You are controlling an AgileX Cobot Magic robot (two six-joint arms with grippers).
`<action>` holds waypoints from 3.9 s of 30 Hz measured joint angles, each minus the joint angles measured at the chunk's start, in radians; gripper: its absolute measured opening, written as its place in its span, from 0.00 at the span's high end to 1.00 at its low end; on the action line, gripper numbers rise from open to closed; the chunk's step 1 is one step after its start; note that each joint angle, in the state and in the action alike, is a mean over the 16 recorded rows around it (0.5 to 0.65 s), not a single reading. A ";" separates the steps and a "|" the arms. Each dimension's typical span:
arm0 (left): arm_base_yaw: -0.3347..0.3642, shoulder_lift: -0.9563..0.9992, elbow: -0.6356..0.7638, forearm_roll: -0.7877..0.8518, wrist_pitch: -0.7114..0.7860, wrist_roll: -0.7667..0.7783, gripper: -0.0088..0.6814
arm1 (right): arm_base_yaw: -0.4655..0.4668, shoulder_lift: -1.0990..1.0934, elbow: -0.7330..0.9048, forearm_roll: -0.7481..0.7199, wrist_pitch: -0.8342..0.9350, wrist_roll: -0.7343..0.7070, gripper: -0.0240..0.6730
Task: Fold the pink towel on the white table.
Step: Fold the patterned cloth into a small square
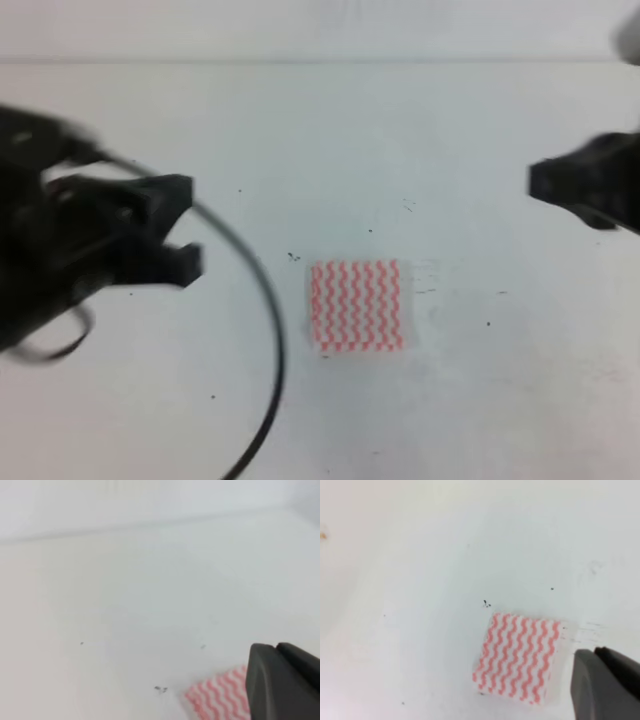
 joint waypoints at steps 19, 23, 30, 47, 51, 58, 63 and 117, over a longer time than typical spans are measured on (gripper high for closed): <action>0.000 -0.764 0.544 -0.077 -0.163 -0.036 0.99 | 0.000 -0.635 0.593 0.034 -0.268 -0.002 1.00; 0.000 -0.831 0.618 -0.080 -0.200 -0.037 0.99 | 0.000 -0.707 0.699 0.048 -0.375 -0.003 0.99; 0.000 -0.866 0.693 -0.082 -0.252 -0.036 0.99 | 0.000 -0.761 0.827 0.058 -0.542 -0.003 0.99; 0.000 -0.868 0.724 -0.085 -0.263 -0.036 0.99 | 0.000 -0.763 0.877 0.055 -0.602 -0.004 1.00; 0.000 -0.867 0.725 -0.084 -0.264 -0.037 0.99 | -0.001 -0.764 0.879 0.016 -0.597 -0.004 1.00; 0.000 -0.868 0.725 -0.084 -0.265 -0.037 0.99 | -0.083 -0.804 0.907 -0.092 -0.604 -0.005 1.00; 0.000 -0.866 0.726 -0.083 -0.267 -0.037 0.99 | -0.196 -0.901 0.955 -0.168 -0.595 -0.005 1.00; 0.016 -0.867 0.721 0.016 -0.263 -0.125 0.99 | -0.371 -1.162 1.069 -0.232 -0.378 -0.005 1.00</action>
